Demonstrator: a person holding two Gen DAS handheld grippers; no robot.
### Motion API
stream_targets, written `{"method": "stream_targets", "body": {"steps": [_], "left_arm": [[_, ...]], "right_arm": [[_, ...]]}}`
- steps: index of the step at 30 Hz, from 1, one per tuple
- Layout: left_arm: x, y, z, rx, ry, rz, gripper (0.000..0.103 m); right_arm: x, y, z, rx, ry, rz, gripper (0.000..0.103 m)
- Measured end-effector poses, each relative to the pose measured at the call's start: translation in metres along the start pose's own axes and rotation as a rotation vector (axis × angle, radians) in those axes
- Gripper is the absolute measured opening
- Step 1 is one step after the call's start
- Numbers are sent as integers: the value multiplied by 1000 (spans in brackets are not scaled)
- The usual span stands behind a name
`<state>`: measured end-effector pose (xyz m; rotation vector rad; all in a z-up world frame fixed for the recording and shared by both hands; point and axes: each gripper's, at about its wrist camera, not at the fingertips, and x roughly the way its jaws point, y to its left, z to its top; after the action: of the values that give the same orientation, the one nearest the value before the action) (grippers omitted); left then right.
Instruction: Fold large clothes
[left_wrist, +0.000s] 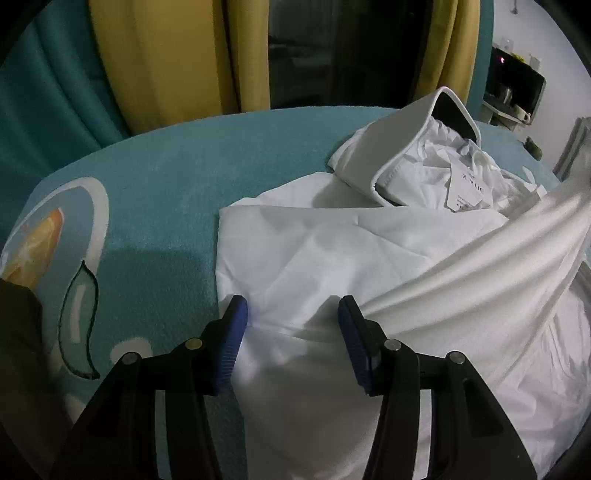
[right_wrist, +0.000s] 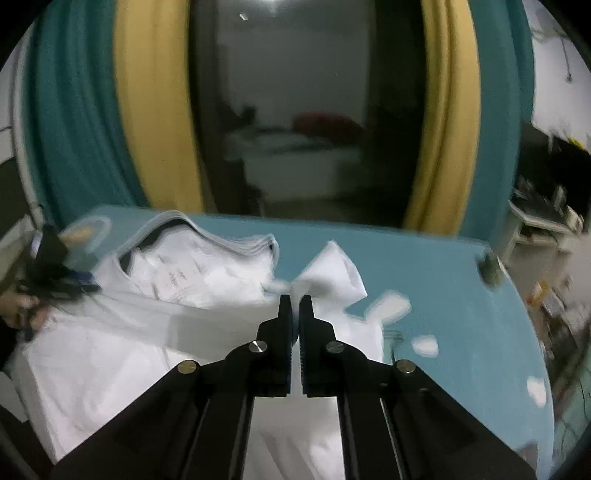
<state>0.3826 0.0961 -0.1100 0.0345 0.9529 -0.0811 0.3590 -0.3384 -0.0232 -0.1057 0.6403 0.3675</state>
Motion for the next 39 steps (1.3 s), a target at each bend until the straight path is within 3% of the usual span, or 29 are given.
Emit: {"method": "stream_targets", "body": {"steps": [2,5,9,10,13,14,18,21,25,27,28,29,30,32,34,39], "left_arm": [[-1,-1,-2,-3,-1,8,54],[-3,-2,-2,-3,13,16,54],[-11,-1,10,-17,24,-37,54],[-17,-4,17,-3,-4,-48,54],[-26,-14,37,28,-65,-65,54],[-28,-20,45,39,-79,-86,54],[-15,-41,69,96,-84,-91,54],[7,-47,80,101,-37,-65,54],[28,-39,86,64,12,-43,54],[35,-34,90,56,12,0,54],[37,-31,94,54,6,21,54],[38,-29,98,55,1,32,54],[40,-27,102,57,-6,45,54],[42,-24,113,66,-31,66,54],[41,-24,126,67,-49,74,63],[17,-54,150,153,-109,13,67]], "right_arm": [[24,-3,-25,28,131,-32,5],[41,-9,-58,100,254,-1,5],[30,-11,-65,92,269,-24,10],[24,-13,-59,82,254,-51,22],[8,-19,-28,32,157,-102,75],[9,-21,-19,15,129,-101,82],[48,-2,41,-151,86,-29,82],[104,23,71,-284,78,77,82],[171,67,85,-439,127,218,82],[196,91,82,-554,120,225,82],[209,102,82,-607,118,209,77],[219,110,81,-640,120,199,19],[227,114,82,-649,128,177,4],[232,110,87,-617,121,66,3],[221,103,87,-635,98,-1,3],[192,106,56,-827,61,-254,2]]}}
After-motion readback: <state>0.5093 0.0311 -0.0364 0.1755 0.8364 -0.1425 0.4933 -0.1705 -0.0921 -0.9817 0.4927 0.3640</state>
